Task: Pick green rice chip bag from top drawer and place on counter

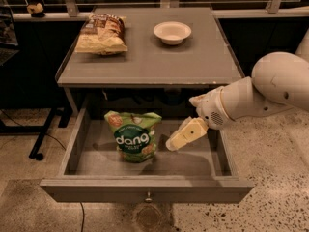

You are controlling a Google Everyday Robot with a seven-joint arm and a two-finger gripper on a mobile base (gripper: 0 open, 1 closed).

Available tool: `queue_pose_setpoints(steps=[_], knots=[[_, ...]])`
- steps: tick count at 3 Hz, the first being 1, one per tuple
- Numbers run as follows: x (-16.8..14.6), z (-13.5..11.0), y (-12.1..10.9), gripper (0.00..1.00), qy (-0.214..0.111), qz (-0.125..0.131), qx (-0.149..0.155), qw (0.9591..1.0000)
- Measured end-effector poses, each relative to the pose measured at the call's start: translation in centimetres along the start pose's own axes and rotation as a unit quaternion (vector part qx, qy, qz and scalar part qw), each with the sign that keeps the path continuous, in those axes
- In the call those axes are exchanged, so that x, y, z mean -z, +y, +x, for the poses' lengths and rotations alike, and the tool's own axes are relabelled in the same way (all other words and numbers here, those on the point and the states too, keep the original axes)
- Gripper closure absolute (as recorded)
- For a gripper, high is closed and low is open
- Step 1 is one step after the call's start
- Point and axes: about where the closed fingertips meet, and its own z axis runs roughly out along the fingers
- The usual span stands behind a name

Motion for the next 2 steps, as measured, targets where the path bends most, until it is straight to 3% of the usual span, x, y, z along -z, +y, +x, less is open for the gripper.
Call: queue_pose_setpoints(steps=[2], knots=[[-4.0, -0.5, -1.4, 0.0, -0.001, -0.028, 0.002, 0.9996]])
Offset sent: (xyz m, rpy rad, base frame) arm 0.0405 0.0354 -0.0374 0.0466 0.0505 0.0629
